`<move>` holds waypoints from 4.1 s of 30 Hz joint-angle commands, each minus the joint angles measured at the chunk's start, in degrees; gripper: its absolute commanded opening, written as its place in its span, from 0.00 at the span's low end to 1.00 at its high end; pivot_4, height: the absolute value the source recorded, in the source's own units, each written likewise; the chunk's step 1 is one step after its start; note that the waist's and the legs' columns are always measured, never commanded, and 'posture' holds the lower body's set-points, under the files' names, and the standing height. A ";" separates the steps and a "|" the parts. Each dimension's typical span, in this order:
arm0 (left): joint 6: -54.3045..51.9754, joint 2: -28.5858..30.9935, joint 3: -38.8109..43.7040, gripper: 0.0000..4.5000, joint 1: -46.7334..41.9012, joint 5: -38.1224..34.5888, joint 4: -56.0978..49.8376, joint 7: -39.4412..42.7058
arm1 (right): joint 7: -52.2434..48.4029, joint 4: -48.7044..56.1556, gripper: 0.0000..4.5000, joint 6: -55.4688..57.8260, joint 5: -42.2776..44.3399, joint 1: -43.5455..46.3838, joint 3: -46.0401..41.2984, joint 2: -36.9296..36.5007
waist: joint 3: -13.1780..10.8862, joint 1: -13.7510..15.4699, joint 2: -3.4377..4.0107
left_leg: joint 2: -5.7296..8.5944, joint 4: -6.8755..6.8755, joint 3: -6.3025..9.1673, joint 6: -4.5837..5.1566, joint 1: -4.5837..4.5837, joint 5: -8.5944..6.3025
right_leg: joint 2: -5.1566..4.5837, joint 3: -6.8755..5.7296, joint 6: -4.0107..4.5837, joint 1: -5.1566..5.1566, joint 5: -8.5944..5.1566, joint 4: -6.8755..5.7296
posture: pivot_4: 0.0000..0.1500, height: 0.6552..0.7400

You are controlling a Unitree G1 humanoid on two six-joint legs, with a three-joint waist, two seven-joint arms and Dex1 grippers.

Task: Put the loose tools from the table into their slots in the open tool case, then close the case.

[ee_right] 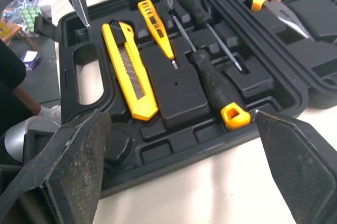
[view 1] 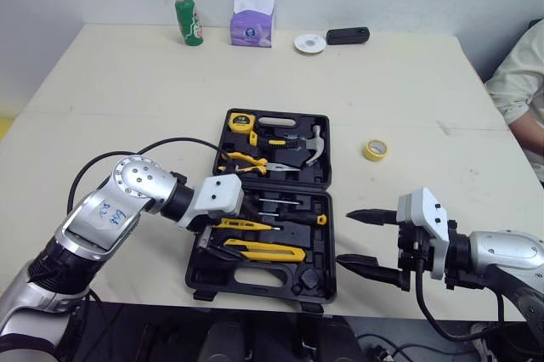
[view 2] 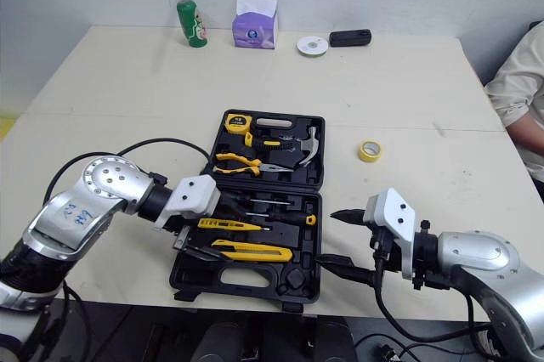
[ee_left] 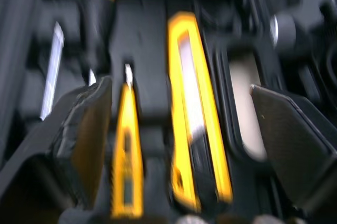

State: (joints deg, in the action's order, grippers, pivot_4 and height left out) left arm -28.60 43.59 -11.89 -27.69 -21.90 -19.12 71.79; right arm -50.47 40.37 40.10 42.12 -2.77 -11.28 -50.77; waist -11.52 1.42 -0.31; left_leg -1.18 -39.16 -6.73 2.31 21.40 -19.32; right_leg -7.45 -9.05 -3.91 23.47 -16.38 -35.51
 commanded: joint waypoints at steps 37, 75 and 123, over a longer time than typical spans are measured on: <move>12.06 0.03 -8.24 0.01 13.37 13.00 10.95 -4.17 | 0.92 2.89 1.00 1.37 1.91 3.35 2.87 -1.95 | 0.49 -0.06 0.21 | -0.01 0.02 -0.01 0.00 -0.26 0.02 | -0.09 0.07 0.02 -0.12 -0.01 0.11 | 1.00 0.90; 15.06 2.07 48.53 0.99 25.68 -1.65 31.67 -36.39 | -2.23 -59.63 1.00 -26.04 -17.70 -8.18 -32.17 -5.99 | 0.96 -0.52 0.13 | -0.06 0.17 -0.08 -0.12 -0.23 -0.23 | -0.11 0.09 0.09 0.02 -0.05 0.17 | 1.00 0.90; -6.27 3.59 22.42 1.00 -0.91 -21.89 -3.01 -15.10 | -23.81 -100.99 0.60 -48.89 -59.62 76.02 36.36 10.38 | 0.31 -2.73 0.44 | 0.02 0.03 -0.10 -0.23 0.02 0.27 | 0.01 0.03 0.11 0.19 -0.05 -0.31 | 1.00 0.90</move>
State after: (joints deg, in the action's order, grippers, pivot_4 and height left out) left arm -36.07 47.23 10.14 -28.51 -44.08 -21.27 56.96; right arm -76.28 -59.24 -6.63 -15.26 71.39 24.68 -39.97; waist -11.21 -1.31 0.13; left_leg -1.16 -39.13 -6.82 2.08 21.42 -19.04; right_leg -7.44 -9.03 -3.80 23.66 -16.44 -35.83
